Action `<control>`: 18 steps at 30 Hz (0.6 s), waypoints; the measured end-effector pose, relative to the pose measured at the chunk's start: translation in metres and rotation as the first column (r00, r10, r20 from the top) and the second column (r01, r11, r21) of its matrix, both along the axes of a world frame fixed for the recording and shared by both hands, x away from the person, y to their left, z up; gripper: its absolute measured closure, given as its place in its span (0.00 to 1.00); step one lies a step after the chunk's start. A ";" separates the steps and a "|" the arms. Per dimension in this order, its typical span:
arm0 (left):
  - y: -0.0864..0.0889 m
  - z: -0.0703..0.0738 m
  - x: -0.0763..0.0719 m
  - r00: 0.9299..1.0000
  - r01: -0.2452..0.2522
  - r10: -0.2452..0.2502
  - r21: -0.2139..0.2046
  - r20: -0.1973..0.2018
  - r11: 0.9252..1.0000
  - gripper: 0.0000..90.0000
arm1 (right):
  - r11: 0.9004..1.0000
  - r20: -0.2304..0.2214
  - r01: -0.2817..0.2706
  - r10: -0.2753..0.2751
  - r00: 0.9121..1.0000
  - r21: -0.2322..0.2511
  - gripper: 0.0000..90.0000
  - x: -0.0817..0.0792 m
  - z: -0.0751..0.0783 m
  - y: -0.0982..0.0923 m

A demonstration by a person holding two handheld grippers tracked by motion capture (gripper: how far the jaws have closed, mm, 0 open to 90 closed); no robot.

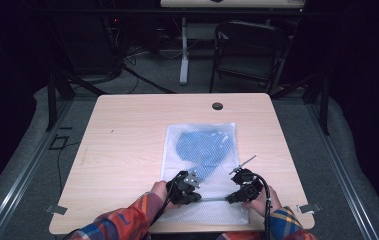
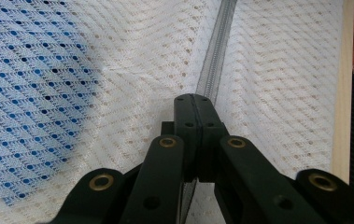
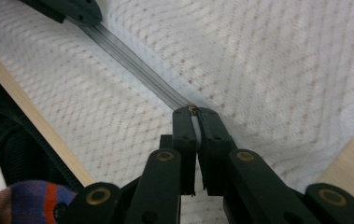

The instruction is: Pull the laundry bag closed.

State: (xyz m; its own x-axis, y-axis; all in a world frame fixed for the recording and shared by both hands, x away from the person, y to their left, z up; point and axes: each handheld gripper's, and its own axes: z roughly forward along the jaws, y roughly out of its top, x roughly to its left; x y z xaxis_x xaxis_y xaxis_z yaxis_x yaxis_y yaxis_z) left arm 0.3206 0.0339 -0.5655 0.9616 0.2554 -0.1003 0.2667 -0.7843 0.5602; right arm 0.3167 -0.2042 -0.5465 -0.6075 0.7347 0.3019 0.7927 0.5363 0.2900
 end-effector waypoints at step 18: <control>0.000 0.000 0.000 1.000 0.003 -0.003 0.002 -0.001 1.000 1.00 | 0.999 0.038 0.053 -0.053 0.998 -0.003 0.97 -0.005 -0.003 -0.005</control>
State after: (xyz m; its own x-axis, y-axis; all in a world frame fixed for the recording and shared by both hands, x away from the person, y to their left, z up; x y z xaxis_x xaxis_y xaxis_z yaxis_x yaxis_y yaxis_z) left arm 0.3210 0.0336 -0.5654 0.9623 0.2525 -0.1012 0.2650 -0.7860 0.5586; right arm 0.3116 -0.2087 -0.5492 -0.5785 0.7676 0.2761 0.8085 0.4947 0.3187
